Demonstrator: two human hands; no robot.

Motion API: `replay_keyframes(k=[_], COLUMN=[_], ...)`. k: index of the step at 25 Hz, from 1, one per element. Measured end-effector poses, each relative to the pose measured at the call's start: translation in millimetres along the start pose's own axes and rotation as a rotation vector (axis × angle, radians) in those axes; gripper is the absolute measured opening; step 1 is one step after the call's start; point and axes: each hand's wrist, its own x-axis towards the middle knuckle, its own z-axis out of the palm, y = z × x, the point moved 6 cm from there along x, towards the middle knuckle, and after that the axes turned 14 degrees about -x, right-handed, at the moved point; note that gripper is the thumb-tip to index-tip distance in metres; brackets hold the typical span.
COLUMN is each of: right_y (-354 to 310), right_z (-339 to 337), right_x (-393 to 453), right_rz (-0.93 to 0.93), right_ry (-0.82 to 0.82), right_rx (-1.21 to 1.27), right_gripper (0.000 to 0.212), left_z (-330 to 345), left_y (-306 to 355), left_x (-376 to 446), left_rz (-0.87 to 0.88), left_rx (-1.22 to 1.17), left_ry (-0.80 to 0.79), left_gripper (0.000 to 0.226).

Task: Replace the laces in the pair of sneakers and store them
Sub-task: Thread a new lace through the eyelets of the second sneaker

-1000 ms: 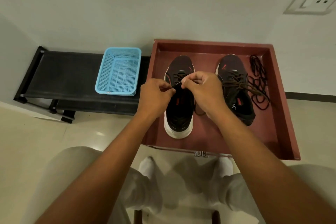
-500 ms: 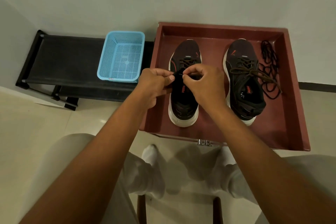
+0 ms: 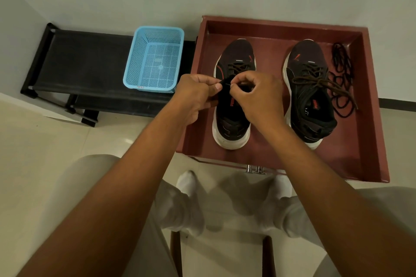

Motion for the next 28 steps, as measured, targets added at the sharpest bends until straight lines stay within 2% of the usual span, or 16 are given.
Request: replay_keyframes(k=[9,15,22,28], right_y=[-0.8,-0.3,-2.3,-4.0], right_z=[0.8,7.2,10.2,12.6], right_x=[0.7,3.5,-1.3,-2.1], right_rz=[-0.011,-0.027,-0.009,-0.002], right_ry=[0.017,-0.049,0.008,-0.012], right_rx=[-0.054,-0.113,-0.106,-0.116], right_gripper=[0.008,0.009,0.013,0.012], left_z=[1.2,1.4,1.4,2.3], left_y=[0.1,1.0,2.4,3.5], left_x=[-0.4,-0.3,-2.1,-4.0], left_rz=[0.013,0.008,0.017,0.027], left_rx=[0.016,0.016,0.013,0.022], left_ry=[0.002,-0.007,-0.022,-0.022], left_gripper=[0.014,0.018,0.018,0.014])
